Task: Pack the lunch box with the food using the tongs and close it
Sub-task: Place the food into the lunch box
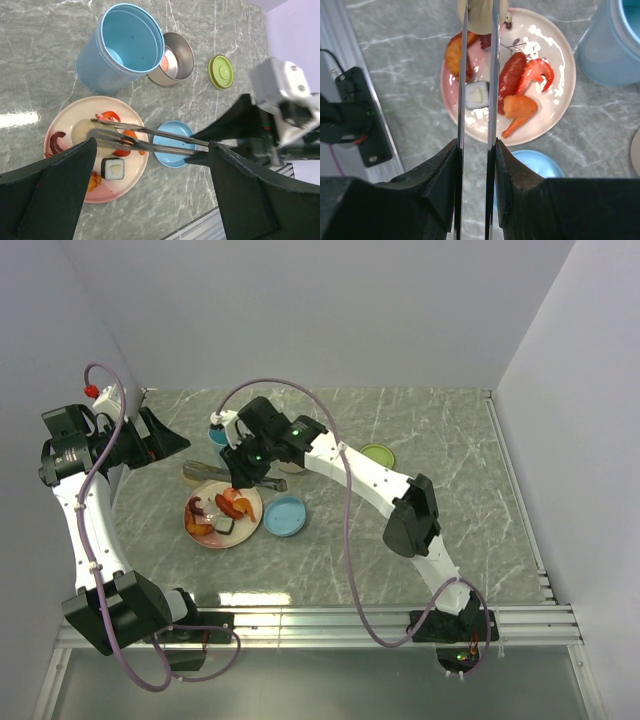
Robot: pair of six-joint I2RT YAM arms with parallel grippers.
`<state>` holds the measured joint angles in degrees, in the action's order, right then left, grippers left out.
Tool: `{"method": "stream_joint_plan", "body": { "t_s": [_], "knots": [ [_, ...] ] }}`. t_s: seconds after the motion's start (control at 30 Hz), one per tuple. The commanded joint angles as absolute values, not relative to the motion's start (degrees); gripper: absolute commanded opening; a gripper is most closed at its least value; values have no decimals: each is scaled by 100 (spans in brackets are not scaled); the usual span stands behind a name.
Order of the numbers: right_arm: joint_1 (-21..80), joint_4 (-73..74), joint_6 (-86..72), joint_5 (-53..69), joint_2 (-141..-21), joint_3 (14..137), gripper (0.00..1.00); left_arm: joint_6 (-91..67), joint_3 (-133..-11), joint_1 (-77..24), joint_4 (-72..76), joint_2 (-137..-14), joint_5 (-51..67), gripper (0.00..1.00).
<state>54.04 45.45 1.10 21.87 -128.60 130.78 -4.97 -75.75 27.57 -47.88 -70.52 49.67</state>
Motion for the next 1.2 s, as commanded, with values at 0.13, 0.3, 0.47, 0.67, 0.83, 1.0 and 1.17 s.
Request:
{"method": "stream_joint_plan", "body": {
  "t_s": [0.13, 0.3, 0.47, 0.67, 0.83, 1.0, 1.17],
  "knots": [
    [5397, 4685, 597, 2558, -11447, 11765, 25, -510, -7726, 2777, -4650, -6900, 5141, 99],
    [5160, 4605, 1072, 2584, -10268, 10076, 25, -562, -7638, 2777, -4562, -6891, 5282, 99],
    [4651, 4676, 1055, 2654, -9704, 9379, 25, -633, -7506, 2786, -4421, -6803, 5370, 100],
    [3481, 4544, 1002, 2383, -9606, 9255, 25, -641, -7506, 2786, -4395, -6794, 5361, 99],
    [3112, 4281, 1142, 1838, -9957, 9439, 24, -686, -7506, 2786, -4342, -6829, 5353, 99],
    [3102, 3912, 1318, 1188, -10291, 9597, 24, -624, -7523, 2786, -4394, -6847, 5256, 99],
    [3120, 3613, 1459, 800, -10467, 9703, 24, -615, -7523, 2786, -4395, -6855, 5177, 99]
  ]
}}
